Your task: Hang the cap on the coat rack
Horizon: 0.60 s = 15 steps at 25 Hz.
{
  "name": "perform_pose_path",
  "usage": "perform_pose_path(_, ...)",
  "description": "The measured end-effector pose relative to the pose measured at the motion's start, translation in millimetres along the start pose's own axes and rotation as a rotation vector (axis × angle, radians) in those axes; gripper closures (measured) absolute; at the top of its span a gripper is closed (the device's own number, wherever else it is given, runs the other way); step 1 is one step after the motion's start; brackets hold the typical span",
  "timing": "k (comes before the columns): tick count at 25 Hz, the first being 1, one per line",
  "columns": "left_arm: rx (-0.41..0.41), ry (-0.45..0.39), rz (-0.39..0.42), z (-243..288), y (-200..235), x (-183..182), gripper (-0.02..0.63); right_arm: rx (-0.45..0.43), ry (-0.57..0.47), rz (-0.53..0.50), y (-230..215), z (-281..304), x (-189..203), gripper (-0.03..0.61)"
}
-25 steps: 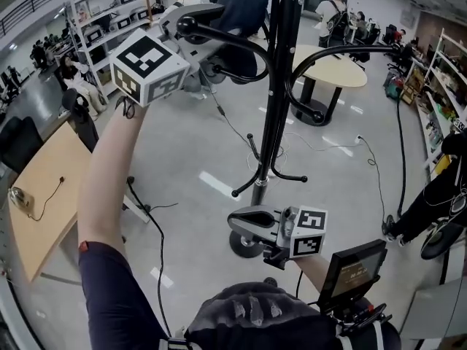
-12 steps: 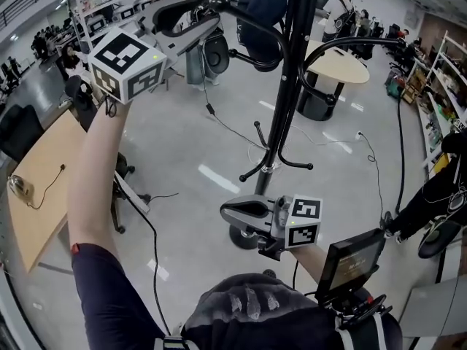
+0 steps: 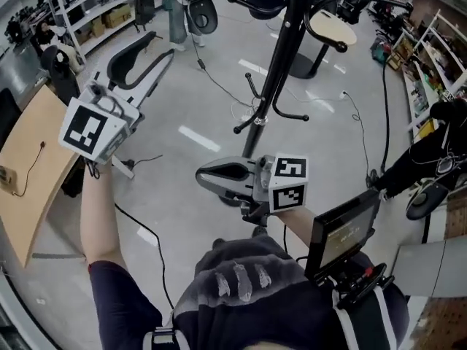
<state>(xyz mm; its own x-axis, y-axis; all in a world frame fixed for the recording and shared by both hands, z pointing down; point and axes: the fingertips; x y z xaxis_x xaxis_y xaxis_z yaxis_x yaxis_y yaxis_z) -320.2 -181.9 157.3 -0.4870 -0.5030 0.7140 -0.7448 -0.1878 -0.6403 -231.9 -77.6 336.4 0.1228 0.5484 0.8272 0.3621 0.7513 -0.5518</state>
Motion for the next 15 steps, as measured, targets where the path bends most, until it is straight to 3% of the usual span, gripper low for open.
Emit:
perform_pose_path(3,-0.053,-0.006,-0.095,-28,-19,21,0.437,0.012,0.025,-0.003,-6,10,-4,0.574)
perform_pose_path(8,-0.068,-0.001,-0.215,-46,-44,47,0.439,0.016,0.004,-0.034,-8,18,0,0.574)
perform_pose_path(10,-0.062,0.027,-0.207,-48,-54,54,0.473,0.025,-0.004,-0.050,-10,17,-3,0.574)
perform_pose_path(13,-0.047,0.065,-0.196,-30,-81,52,0.606,0.042,-0.029,-0.068,-9,-9,-8,0.574)
perform_pose_path(15,-0.023,0.068,-0.206,-3,-113,38,0.606,0.052,-0.046,-0.080,-6,-48,-12,0.574)
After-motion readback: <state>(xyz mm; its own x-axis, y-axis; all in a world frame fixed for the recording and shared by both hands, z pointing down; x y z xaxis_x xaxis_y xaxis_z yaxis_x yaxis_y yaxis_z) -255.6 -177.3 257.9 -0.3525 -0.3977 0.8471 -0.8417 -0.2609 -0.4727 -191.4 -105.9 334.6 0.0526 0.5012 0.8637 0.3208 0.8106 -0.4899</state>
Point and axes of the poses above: the fingertips, and each gripper's own axes: z forward along the fingers, y to its left, x out of its underside, and after that the axes turned 9 degrees about z, right-handed
